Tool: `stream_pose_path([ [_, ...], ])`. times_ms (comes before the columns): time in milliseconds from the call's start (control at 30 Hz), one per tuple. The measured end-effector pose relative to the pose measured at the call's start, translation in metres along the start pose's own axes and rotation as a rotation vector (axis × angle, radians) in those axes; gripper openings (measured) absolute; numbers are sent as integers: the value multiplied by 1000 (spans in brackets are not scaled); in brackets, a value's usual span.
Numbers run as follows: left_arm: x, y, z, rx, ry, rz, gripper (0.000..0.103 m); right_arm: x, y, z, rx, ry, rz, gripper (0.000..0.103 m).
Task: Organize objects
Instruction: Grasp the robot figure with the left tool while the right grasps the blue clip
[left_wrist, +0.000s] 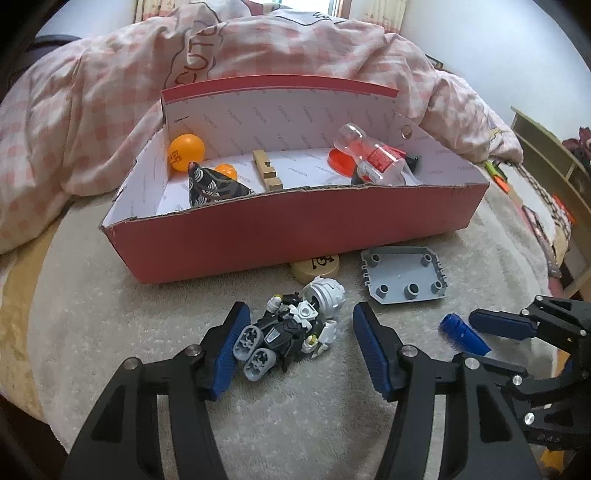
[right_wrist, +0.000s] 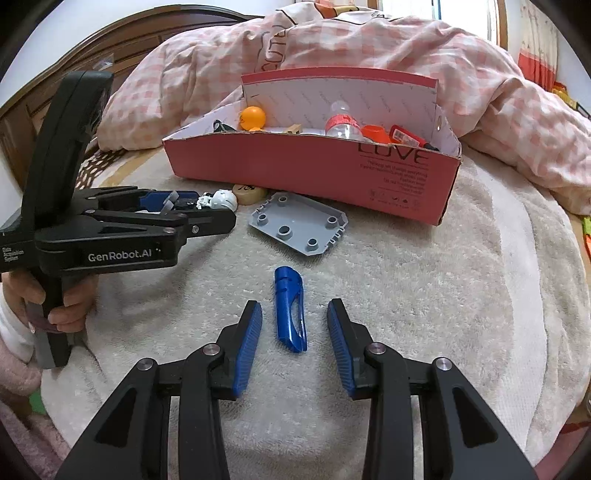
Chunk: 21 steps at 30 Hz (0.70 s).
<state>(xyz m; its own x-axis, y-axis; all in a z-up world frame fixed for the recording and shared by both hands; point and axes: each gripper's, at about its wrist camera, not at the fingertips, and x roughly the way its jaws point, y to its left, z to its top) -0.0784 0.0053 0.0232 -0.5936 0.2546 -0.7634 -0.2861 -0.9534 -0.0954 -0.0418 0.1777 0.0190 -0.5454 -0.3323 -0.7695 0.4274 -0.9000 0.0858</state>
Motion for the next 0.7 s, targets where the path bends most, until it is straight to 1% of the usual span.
stream_pose_path([
  [133,3,-5,1,23,8,32,59,1,4,0,3,-4,-37,39],
  [267,5,-8,3,31,13,56,59,1,6,-1,24,-14,-52,38],
  [333,5,-9,4,29,14,60,59,1,6,-1,38,-19,-58,36],
  [400,3,-8,3,25,9,67,52,0,5,0,52,-23,-68,28],
  [433,2,-7,2,22,7,67,49,0,5,-1,57,-24,-73,26],
  [467,1,-6,2,16,4,64,47,-1,3,-1,64,-25,-76,22],
  [500,-1,-4,1,10,3,60,47,-1,2,-1,73,-25,-80,18],
  [567,-3,-3,0,2,2,55,46,-3,0,-3,85,-27,-80,16],
  [700,-10,-3,-3,-7,-1,37,45,-5,1,-4,85,-33,-78,16],
])
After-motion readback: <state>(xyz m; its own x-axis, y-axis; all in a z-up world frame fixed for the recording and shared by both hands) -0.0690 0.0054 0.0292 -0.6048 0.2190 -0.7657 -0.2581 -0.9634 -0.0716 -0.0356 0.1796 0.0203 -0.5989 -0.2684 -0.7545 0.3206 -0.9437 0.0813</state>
